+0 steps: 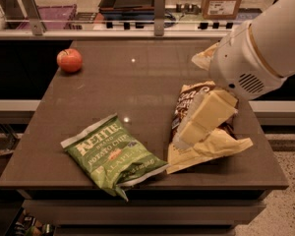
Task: Move green jalapeno chip bag near apple
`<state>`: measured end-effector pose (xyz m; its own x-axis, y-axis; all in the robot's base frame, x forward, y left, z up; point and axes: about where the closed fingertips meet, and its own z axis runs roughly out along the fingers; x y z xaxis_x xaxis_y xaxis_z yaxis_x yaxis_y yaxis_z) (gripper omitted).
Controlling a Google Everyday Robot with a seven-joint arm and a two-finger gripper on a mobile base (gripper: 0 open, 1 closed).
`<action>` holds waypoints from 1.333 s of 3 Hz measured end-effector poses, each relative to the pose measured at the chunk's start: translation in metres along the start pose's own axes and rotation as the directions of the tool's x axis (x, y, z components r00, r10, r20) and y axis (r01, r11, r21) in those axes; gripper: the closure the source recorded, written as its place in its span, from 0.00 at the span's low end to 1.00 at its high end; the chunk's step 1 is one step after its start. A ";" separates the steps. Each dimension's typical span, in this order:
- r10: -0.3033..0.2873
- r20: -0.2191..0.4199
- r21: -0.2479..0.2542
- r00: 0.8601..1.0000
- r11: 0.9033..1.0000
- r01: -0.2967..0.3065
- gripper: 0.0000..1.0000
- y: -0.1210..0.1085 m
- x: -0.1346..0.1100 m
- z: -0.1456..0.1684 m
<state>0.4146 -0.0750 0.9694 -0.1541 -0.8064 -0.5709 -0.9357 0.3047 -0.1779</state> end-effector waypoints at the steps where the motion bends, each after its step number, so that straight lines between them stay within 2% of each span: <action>1: -0.018 0.027 -0.024 0.999 1.000 0.019 0.00 0.008 -0.016 0.027; 2: -0.047 -0.014 -0.010 0.999 0.999 0.047 0.00 0.016 -0.036 0.058; 3: -0.023 -0.113 0.045 0.993 0.999 0.028 0.00 0.016 -0.039 0.086; 4: 0.018 -0.196 0.073 0.980 0.997 -0.003 0.00 0.025 -0.038 0.107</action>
Offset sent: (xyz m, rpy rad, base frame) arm 0.0327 0.0792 -0.0688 -0.1846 0.0230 -0.1071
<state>0.4312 0.0172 0.9004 -0.2299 -0.8846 -0.4058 -0.9093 0.3438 -0.2343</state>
